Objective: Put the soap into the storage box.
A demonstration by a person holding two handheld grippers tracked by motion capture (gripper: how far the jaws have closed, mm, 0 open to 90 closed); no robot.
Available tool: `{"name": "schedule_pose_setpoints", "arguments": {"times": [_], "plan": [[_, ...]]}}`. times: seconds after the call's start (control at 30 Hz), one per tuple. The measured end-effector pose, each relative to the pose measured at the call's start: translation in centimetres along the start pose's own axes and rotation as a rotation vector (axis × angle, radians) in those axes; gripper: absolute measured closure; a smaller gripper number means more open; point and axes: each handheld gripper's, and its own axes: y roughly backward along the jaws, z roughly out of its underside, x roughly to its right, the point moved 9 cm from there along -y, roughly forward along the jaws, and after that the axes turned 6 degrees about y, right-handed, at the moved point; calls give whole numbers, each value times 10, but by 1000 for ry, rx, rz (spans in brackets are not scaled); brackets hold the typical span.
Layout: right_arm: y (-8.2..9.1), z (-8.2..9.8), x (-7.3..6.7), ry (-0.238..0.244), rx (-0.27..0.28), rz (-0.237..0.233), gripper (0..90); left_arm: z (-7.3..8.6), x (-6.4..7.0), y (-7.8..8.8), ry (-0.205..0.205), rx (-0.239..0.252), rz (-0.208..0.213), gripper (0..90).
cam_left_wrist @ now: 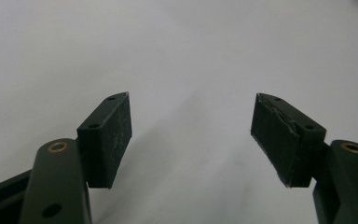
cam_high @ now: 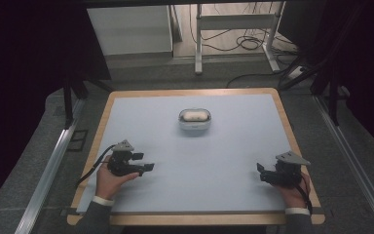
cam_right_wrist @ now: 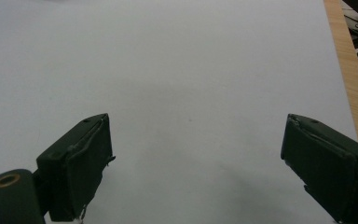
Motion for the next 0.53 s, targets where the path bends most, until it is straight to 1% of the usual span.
{"name": "schedule_pose_setpoints", "arguments": {"times": [0.03,0.07,0.1,0.13,0.2,0.3,0.37,0.43,0.53], "plan": [[0,0,0,2,-1,-2,85,2,0,0,5,-2,6,299],[0,-1,-1,2,1,-3,85,3,-1,1,-1,-10,0,296],[1,-2,-1,-2,7,-7,85,3,-2,2,4,-3,-8,294],[2,-4,-1,-7,15,-11,85,2,-3,3,12,5,-4,295],[3,-5,0,-6,21,-9,85,2,-4,4,11,14,-5,295],[3,-4,1,-8,19,-6,85,2,-5,6,14,20,-9,295],[2,-4,0,-9,17,-7,85,3,-7,6,26,25,-5,293],[2,-4,-1,-4,17,-8,85,4,-8,5,25,15,-18,285],[1,-8,-4,-5,25,-12,85,4,-7,3,29,14,-8,275]]}}
